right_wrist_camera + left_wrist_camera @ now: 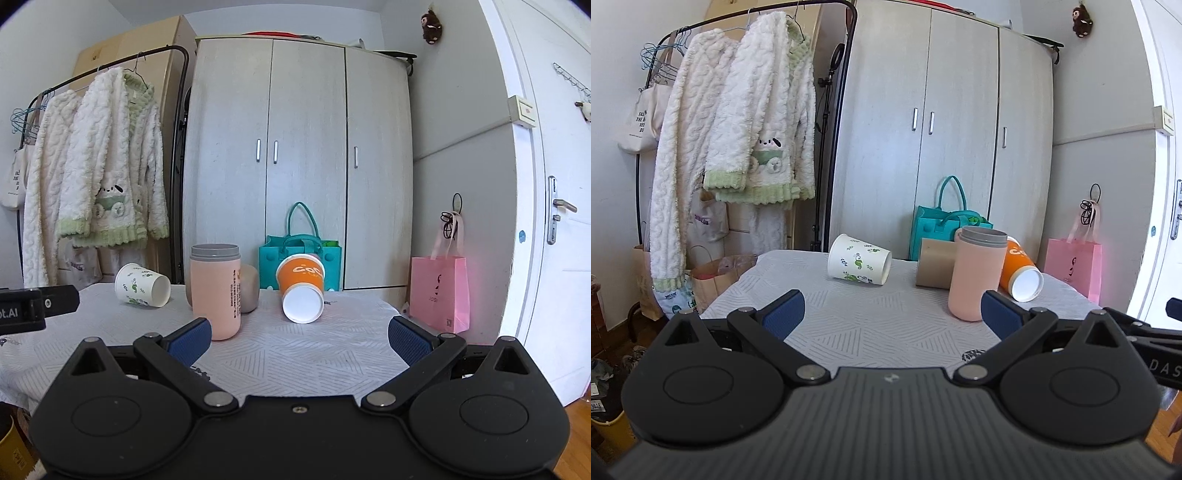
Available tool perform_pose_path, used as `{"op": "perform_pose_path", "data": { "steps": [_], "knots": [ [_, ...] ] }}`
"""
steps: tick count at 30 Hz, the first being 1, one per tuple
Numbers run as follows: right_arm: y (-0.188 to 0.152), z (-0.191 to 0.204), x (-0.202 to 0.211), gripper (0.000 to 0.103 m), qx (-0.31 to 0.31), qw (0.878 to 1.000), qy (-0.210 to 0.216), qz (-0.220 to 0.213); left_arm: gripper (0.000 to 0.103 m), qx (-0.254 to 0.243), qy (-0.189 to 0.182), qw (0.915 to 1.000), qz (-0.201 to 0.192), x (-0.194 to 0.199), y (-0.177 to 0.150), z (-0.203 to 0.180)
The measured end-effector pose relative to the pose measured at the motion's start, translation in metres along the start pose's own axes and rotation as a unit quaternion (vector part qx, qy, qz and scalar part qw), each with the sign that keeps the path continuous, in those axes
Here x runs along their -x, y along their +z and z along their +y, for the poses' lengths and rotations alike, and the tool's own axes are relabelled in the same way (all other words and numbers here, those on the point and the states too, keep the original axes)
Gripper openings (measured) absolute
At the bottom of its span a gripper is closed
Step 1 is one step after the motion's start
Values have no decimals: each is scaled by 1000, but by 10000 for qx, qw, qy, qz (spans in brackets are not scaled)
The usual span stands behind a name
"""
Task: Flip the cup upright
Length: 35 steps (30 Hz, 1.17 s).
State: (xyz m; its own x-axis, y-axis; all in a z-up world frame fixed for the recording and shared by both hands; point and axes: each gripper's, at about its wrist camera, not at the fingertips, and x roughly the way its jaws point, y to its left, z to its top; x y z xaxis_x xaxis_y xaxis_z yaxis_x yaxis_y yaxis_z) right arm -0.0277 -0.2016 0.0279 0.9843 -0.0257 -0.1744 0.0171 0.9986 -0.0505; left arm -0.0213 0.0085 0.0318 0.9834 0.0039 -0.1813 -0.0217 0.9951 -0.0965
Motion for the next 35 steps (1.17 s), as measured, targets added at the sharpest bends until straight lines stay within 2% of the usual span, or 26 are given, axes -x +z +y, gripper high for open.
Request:
{"op": "perform_pose_path", "data": {
  "steps": [8,15,22,35],
  "knots": [
    [1,2,5,103,-4,10000,-48,-66,103,-74,-59,9999,-87,5,0,-1],
    [1,1,4,103,-74,9999,-138,-30,103,-56,-151,9999,14,3,0,1],
    [0,-2,1,103,-131,9997,-207,27,103,-255,-126,9996,62,2,0,-3],
    [1,-1,1,103,-93,9997,-220,25,103,-446,-24,9989,-120,5,-2,-7]
  ]
}}
